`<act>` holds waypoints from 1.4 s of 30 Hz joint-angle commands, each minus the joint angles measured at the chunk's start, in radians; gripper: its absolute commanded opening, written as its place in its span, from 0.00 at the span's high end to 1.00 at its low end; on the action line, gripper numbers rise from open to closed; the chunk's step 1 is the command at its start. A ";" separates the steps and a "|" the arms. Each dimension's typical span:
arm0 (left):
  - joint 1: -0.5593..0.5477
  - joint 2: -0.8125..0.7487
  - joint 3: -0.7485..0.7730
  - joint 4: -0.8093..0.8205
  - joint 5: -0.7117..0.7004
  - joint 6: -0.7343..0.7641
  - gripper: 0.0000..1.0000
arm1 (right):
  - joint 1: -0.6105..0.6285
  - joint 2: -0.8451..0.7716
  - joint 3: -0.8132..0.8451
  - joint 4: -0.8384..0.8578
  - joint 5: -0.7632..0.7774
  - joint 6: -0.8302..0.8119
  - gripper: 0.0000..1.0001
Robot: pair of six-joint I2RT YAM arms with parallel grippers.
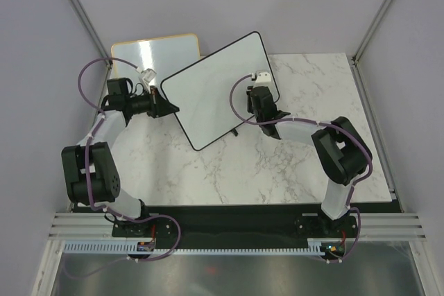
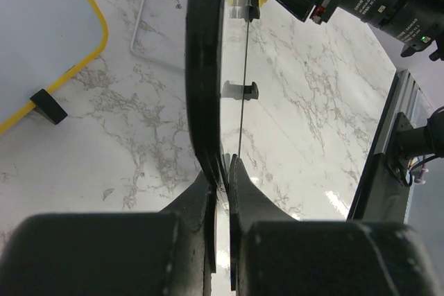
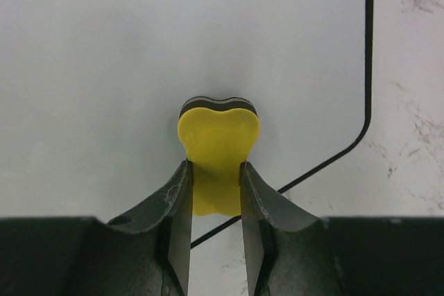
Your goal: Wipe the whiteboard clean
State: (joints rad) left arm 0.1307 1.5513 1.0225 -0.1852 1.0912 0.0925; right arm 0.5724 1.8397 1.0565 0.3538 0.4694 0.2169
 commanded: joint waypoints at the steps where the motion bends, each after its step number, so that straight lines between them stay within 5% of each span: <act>1: -0.051 0.023 0.047 0.072 -0.073 0.047 0.98 | 0.020 -0.002 0.048 0.053 -0.141 -0.054 1.00; 15: -0.189 0.078 0.071 0.127 -0.139 -0.033 0.98 | 0.328 0.053 0.151 0.044 -0.273 -0.185 1.00; 25: -0.210 0.070 0.060 0.127 -0.151 -0.027 0.98 | 0.256 0.044 0.301 -0.050 -0.072 -0.194 1.00; 35: -0.215 0.069 0.062 0.116 -0.162 -0.005 0.98 | 0.222 0.070 0.484 -0.108 -0.098 -0.298 1.00; 42: -0.217 0.070 0.065 0.121 -0.162 -0.007 0.98 | 0.244 0.061 0.302 -0.055 -0.133 -0.217 1.00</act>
State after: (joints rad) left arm -0.0551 1.6093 1.0893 -0.0242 0.9485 -0.0395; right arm 0.7956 1.8973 1.4578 0.2855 0.3546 -0.0368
